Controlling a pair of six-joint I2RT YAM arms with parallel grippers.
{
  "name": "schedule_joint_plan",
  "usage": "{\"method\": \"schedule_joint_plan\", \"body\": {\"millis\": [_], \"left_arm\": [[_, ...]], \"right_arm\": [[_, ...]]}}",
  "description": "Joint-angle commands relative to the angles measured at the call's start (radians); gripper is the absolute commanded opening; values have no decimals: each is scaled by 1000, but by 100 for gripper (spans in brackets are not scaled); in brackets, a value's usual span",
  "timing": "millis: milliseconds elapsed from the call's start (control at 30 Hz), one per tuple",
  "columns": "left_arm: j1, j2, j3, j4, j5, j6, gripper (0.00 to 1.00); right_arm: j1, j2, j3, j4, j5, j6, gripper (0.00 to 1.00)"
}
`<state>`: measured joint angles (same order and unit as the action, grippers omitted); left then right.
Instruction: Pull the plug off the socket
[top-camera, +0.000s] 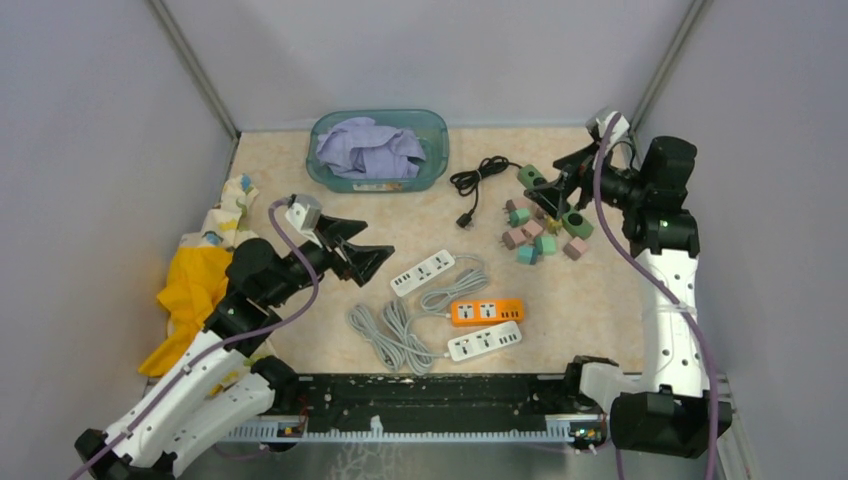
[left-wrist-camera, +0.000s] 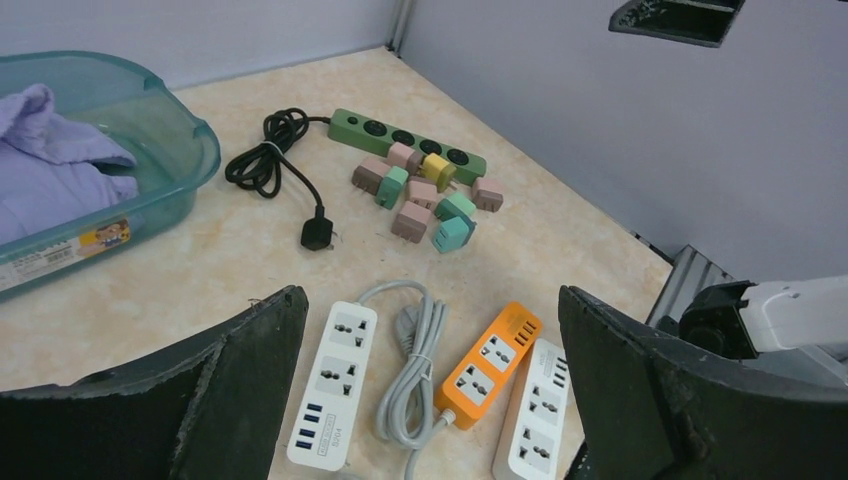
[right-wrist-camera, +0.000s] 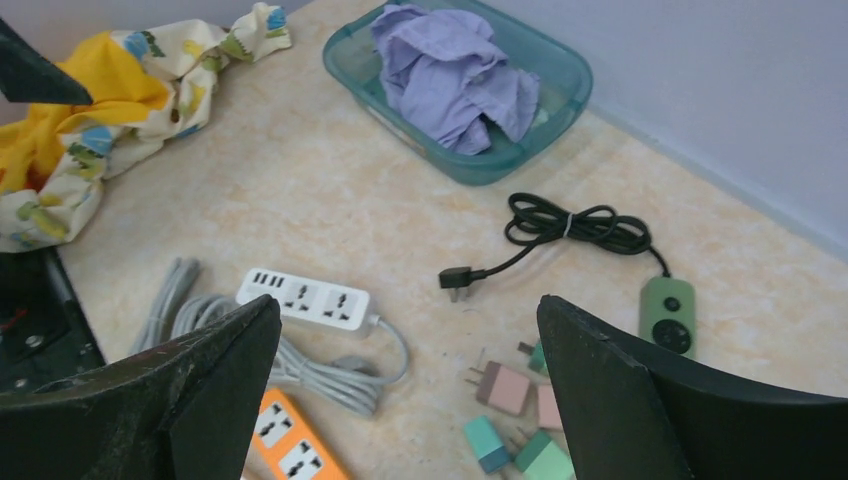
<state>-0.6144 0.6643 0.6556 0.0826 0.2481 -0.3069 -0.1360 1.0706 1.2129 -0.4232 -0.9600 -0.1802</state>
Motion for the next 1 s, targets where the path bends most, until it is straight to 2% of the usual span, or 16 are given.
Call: {"method": "schedule_joint_plan", "body": {"millis": [0,233,533,967], "left_arm": [[5,3,69,-112,-36,65,100],[5,7,80,-118,-40,69,100],[5,9,72,-95,-35,69,100],[5,4,63,-96,-43,69,100]], "right_arm": [[-10,-11,50,-91,-90,37,99],[-9,-21,63,-65,-14,157,99],[-10,-35,109,-100,213,256,99],[-9,-48,99,-97,203,257,99]]}}
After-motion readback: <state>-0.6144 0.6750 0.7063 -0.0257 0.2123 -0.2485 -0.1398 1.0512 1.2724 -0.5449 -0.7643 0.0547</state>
